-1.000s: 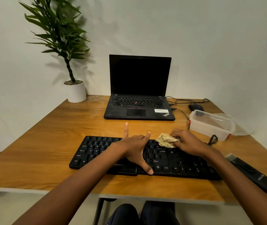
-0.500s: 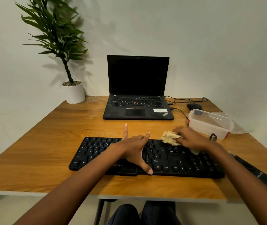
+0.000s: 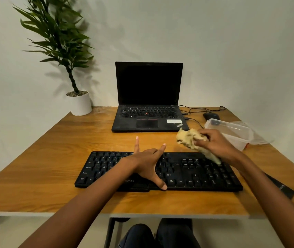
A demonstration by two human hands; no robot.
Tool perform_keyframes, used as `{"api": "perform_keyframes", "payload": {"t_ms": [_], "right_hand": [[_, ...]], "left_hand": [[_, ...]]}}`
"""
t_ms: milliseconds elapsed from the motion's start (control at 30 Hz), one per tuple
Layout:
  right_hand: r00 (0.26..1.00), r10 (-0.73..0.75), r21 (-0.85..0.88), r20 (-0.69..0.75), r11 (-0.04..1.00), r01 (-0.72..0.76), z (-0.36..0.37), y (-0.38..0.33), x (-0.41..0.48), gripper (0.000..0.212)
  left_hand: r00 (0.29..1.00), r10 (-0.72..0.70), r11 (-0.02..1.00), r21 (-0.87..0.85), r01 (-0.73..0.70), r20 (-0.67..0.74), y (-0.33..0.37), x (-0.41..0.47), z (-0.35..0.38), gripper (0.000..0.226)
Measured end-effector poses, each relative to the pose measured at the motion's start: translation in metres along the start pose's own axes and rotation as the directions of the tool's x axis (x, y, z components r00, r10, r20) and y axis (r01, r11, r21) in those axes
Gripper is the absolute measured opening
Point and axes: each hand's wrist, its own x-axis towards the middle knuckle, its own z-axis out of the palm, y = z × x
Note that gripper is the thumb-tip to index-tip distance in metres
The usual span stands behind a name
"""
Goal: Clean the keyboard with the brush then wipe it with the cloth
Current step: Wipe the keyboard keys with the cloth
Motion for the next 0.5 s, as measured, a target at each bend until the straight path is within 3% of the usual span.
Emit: {"api": "perform_keyframes", "payload": {"t_ms": [67,167,233,367,500], "right_hand": [[0.997,-0.073,-0.117,0.023,0.99,0.076,-0.009,-0.006,-0.019,0.026],[0.943,-0.129,-0.416,0.306,0.873,0.254,0.01,0.003,-0.04,0.014],[0.896,-0.167,-0.47,0.411,0.804,0.365,0.022,0.012,-0.048,0.008],[0.889,-0.127,-0.426,0.439,0.842,0.331,0.02,0.01,-0.046,0.016],[0.928,-0.184,-0.575,0.323,0.741,0.347,0.032,0.01,-0.04,0.017]], "left_hand": [[1.0,0.004,1.0,0.025,-0.004,0.023,0.002,0.002,-0.003,0.125],[0.998,0.024,0.997,0.069,-0.028,0.058,0.008,0.006,-0.008,0.124],[0.998,0.034,0.996,0.08,-0.039,0.06,0.009,0.008,-0.01,0.124],[0.998,0.038,0.995,0.087,-0.041,0.04,0.008,0.008,-0.009,0.126],[0.997,0.052,0.995,0.079,-0.056,0.057,0.009,0.01,-0.01,0.125]]}}
